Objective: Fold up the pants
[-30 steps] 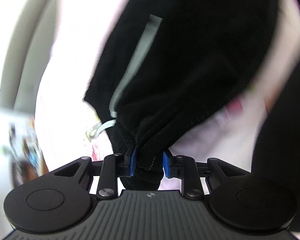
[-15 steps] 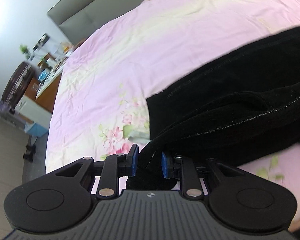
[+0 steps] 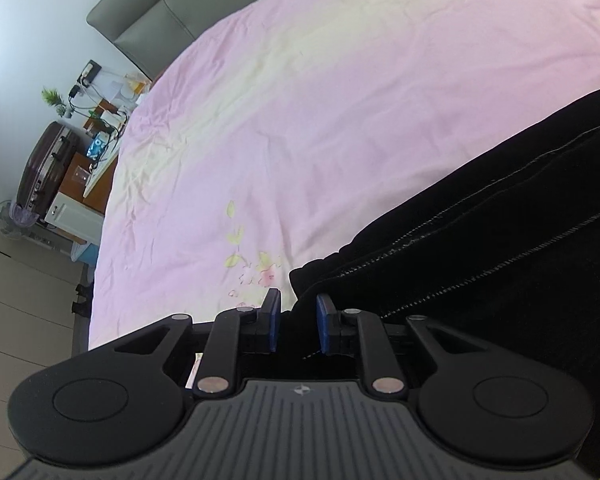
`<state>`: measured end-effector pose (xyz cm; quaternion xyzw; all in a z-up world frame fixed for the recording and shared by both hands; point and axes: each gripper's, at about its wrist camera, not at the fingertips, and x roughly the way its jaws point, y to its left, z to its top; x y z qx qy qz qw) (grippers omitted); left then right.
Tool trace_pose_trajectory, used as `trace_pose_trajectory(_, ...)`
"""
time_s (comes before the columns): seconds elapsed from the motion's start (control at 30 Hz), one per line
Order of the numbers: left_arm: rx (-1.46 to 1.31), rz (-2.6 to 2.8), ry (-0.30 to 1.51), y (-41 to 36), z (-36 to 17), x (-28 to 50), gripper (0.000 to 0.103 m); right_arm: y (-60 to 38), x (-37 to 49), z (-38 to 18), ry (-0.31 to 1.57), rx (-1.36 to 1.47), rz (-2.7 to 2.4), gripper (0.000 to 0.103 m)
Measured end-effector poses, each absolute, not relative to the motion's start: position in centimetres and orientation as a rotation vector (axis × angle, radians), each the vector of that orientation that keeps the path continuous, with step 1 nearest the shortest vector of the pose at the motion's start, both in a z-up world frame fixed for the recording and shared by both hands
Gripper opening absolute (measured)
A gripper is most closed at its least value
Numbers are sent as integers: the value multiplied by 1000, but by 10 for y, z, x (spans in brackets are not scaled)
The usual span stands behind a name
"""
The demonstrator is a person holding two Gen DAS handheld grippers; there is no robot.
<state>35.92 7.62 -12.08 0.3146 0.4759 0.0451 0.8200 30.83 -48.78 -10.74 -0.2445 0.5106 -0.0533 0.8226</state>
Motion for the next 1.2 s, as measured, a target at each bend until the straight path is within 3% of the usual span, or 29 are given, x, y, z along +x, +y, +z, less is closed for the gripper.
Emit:
trace_pose_trajectory(0.03, 650, 93, 1046, 80, -125, 365, 0, -490, 314, -114, 1100, -515, -113, 2)
trace_pose_trajectory(0.17, 676, 58, 1094, 86, -143, 372, 0, -493, 327, -140, 1146, -519, -95, 2)
trace_pose_trajectory(0.23, 649, -3, 1075, 89, -139, 367, 6, -491, 328, -147, 1155, -539, -89, 3)
trace_pose_trajectory(0.4, 509, -224, 1076, 100, -106, 371, 68, -492, 331, -148, 1164, -532, -83, 3)
trace_pose_trajectory(0.5, 514, -247, 1122, 102, -103, 376, 77, -489, 331, -148, 1164, -533, -92, 3)
trace_pose_trajectory(0.63, 449, -142, 1167, 125, -108, 379, 78, -486, 328, -148, 1156, -548, -105, 4)
trace_pose_trajectory(0.9, -75, 35, 1221, 203, -128, 384, 82, -478, 333, -152, 1183, -587, -128, 4)
trace_pose_trajectory(1.03, -186, 65, 1175, 209, -127, 380, 64, -474, 331, -150, 1189, -621, -139, 4)
trace_pose_trajectory(1.07, -171, 67, 1164, 207, -123, 379, 54, -473, 331, -149, 1191, -623, -144, 4)
trace_pose_trajectory(1.2, -83, 71, 1117, 194, -105, 366, 47, -469, 330, -139, 1188, -639, -171, 4)
